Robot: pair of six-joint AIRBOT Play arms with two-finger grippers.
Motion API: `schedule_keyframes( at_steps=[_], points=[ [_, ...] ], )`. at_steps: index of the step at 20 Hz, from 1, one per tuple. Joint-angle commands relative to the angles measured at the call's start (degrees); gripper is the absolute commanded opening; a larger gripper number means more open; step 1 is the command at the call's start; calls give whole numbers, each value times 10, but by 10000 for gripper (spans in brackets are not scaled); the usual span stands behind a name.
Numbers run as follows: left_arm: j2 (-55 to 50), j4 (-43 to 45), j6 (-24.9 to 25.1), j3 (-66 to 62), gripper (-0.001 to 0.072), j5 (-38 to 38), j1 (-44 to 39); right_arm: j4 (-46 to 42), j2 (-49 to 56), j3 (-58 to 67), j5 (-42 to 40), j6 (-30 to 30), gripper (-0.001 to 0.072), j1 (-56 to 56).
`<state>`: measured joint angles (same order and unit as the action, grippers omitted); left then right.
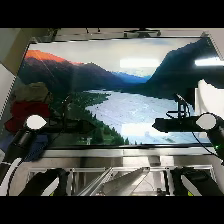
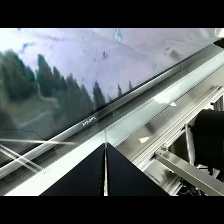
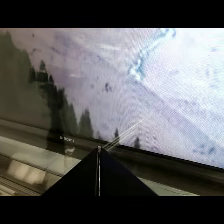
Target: Fold the shirts.
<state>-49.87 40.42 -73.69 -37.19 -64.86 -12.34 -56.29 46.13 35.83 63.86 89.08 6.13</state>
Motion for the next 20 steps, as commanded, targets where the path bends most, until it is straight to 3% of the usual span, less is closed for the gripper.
schedule_keyframes(
  at_steps=[1,9,12,13,14,15,16,20],
  points=[
    [0,0,1,0,23,1,0,0,0,0,0,1,18,0],
    [0,5,1,-4,22,20,2,0,0,0,0,1,17,0],
    [0,8,-11,-62,16,7,57,0,0,0,0,1,18,0],
    [0,9,-11,-92,62,-1,91,0,0,0,0,1,18,0],
    [0,19,-11,-126,360,-2,131,0,0,0,0,1,18,0],
    [-1,37,-11,-158,602,0,171,0,0,0,0,1,18,0],
    [-7,57,-11,-191,715,-3,214,0,0,0,0,1,18,0],
    [-86,141,-4,-317,715,-43,378,0,0,0,0,1,18,0]
  ],
)
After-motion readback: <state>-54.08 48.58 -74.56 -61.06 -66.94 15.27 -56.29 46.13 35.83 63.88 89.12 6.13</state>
